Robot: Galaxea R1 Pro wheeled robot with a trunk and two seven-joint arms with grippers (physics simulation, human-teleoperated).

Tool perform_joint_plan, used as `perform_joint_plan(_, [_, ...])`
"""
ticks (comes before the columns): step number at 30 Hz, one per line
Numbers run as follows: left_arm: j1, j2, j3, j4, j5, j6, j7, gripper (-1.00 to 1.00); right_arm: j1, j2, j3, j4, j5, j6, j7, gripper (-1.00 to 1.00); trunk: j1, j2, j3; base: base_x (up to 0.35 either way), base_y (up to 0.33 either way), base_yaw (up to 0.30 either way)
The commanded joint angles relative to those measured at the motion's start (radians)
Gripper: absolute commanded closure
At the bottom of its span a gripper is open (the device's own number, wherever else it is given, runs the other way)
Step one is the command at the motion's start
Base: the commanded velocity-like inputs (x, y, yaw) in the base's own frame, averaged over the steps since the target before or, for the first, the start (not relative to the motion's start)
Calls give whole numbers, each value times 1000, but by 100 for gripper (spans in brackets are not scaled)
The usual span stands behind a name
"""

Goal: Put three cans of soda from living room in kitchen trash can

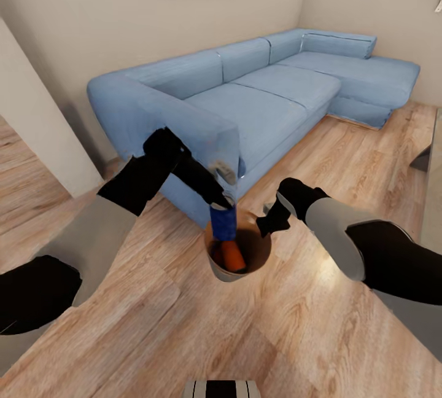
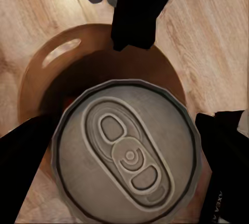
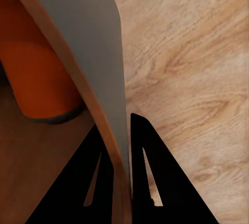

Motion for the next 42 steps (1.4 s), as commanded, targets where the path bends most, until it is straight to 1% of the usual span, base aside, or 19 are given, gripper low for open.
perform_joint_plan(1, [15, 0, -28, -2, -3, 0, 1, 100, -12, 0, -24, 13, -30, 6, 5, 100, 0, 0, 0, 0, 0, 0])
perform_joint_plan(2, [29, -1, -59, -4, -5, 0, 1, 100, -28, 1, -24, 27, -30, 6, 5, 100, 0, 0, 0, 0, 0, 0])
perform_joint_plan(3, [39, -2, -81, -7, -6, 0, 2, 100, -43, 1, -24, 39, -30, 6, 5, 100, 0, 0, 0, 0, 0, 0])
perform_joint_plan(4, [46, -5, -96, -8, -6, 0, 3, 100, -55, 1, -25, 47, -30, 6, 5, 100, 0, 0, 0, 0, 0, 0])
perform_joint_plan(7, [55, -12, -114, -11, -6, 0, 4, 100, -75, 4, -25, 57, -30, 6, 5, 100, 0, 0, 0, 0, 0, 0])
perform_joint_plan(9, [57, -15, -118, -11, -6, 0, 4, 100, -82, 7, -25, 60, -30, 6, 5, 100, 0, 0, 0, 0, 0, 0])
perform_joint_plan(13, [73, -17, -122, -12, -6, 0, 7, 100, -98, 12, -25, 63, -30, 6, 5, 100, 0, 0, 0, 0, 0, 0])
perform_joint_plan(16, [84, -18, -123, -13, -5, 0, 21, 100, -102, 20, -25, 63, -30, 6, 5, 100, 0, 0, 0, 0, 0, 0])
perform_joint_plan(22, [92, -23, -124, -17, -4, 0, 39, 100, -104, 49, -46, 64, -30, 6, 5, 100, 0, 0, 0, 0, 0, 0])
perform_joint_plan(25, [92, -28, -124, -17, -4, 0, 43, 100, -105, 55, -49, 64, -30, 6, 5, 100, 0, 0, 0, 0, 0, 0])
perform_joint_plan(30, [93, -38, -124, -29, 2, 0, 69, 100, -105, 57, -52, 64, -30, 6, 5, 100, 0, 0, 0, 0, 0, 0])
perform_joint_plan(31, [93, -45, -124, -31, 4, 0, 76, 100, -105, 57, -52, 64, -30, 6, 5, 100, 0, 0, 0, 0, 0, 0])
perform_joint_plan(33, [93, -51, -124, -33, 4, 0, 81, 100, -104, 58, -52, 64, -30, 6, 4, 100, 0, 0, 0, 0, 0, 0])
perform_joint_plan(42, [94, -54, -122, -34, 6, 0, 96, 100, -104, 57, -54, 63, -30, 6, 5, 100, 0, 0, 0, 0, 0, 0])
